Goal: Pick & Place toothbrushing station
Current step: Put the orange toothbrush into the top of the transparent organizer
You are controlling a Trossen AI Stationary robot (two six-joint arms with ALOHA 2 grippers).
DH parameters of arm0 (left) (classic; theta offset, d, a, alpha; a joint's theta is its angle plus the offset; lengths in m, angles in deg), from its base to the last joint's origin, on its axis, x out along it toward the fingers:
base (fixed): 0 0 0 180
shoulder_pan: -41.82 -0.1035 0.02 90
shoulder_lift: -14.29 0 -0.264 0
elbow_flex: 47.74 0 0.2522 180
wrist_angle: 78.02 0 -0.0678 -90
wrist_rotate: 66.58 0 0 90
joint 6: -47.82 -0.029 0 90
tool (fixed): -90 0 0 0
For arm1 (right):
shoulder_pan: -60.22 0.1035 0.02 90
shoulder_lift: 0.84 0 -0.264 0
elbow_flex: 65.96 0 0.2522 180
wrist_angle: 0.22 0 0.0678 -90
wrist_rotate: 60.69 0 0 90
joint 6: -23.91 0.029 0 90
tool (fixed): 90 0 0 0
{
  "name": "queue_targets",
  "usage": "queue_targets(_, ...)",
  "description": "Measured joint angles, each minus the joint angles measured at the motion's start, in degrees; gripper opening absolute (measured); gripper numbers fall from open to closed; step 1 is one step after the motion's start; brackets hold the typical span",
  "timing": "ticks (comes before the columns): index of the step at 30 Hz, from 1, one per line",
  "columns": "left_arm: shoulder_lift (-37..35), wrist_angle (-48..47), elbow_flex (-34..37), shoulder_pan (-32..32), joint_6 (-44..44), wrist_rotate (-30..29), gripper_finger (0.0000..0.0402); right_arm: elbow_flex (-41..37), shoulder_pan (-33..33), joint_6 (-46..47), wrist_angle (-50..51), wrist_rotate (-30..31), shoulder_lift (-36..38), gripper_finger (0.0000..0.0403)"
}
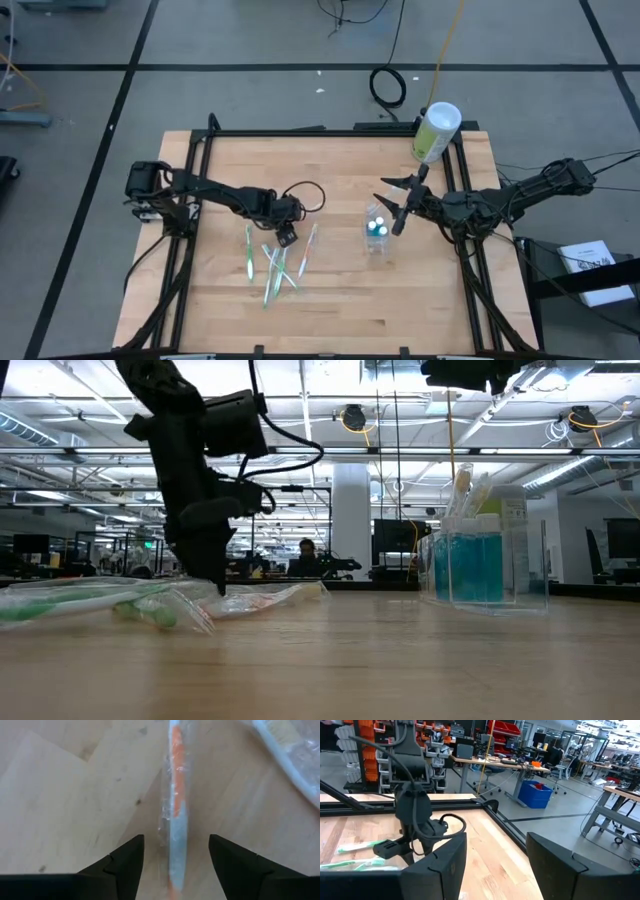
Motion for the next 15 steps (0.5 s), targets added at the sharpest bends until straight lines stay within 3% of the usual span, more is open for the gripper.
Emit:
queue_targets(9, 2.9, 0.5, 0.2, 0.3, 1.5, -0.4, 0.02, 0.0, 0.0, 0.0, 0.3, 0.0, 0.0, 0.0196)
queue_targets(15, 2.8, 0.6, 0.3, 0.2, 1.6, -0.2, 0.0139, 0.0, 0.0, 0.0, 0.3, 0.0, 0.0, 0.0196)
